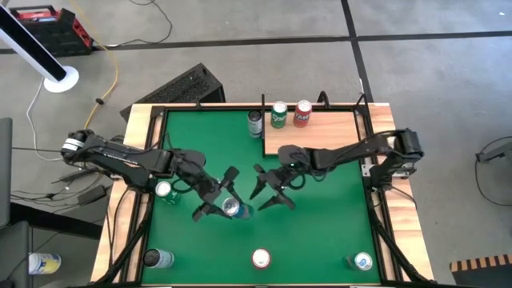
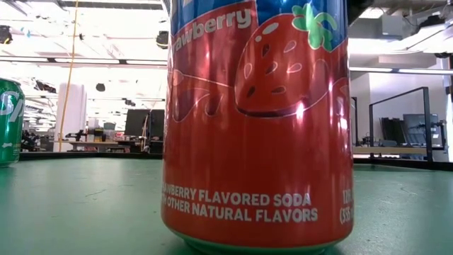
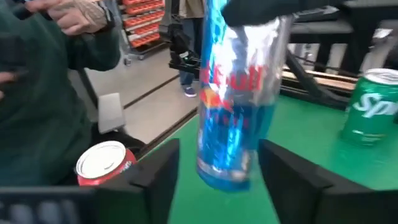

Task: Place canned beverage on shelf
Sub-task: Put the top blue soda can on the shelf

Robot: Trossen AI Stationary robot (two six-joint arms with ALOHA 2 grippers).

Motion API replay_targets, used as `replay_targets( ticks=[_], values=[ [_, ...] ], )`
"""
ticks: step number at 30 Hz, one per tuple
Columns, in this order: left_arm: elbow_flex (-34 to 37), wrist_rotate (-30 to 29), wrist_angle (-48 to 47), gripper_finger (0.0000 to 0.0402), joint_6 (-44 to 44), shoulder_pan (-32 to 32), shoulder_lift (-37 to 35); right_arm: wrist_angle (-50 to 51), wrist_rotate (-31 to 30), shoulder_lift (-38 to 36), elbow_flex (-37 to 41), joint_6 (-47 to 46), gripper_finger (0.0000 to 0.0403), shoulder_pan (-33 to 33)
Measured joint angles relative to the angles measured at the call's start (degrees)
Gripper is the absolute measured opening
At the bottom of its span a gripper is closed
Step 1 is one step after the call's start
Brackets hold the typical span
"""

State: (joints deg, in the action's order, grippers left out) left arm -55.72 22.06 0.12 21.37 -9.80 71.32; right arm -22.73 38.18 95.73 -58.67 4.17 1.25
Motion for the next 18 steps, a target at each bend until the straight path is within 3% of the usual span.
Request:
replay_targets(
  ticks=[8,18],
  values=[
    [0.0,0.47,0.0,0.0216,1.49,-0.02,-0.01,0.14,6.91,8.44,-7.26,-1.91,0.0361,0.13],
    [0.0,-1.79,-0.74,0.0216,1.97,0.08,-0.01,-0.01,11.88,15.99,-15.08,-3.29,0.0383,1.01]
  ],
)
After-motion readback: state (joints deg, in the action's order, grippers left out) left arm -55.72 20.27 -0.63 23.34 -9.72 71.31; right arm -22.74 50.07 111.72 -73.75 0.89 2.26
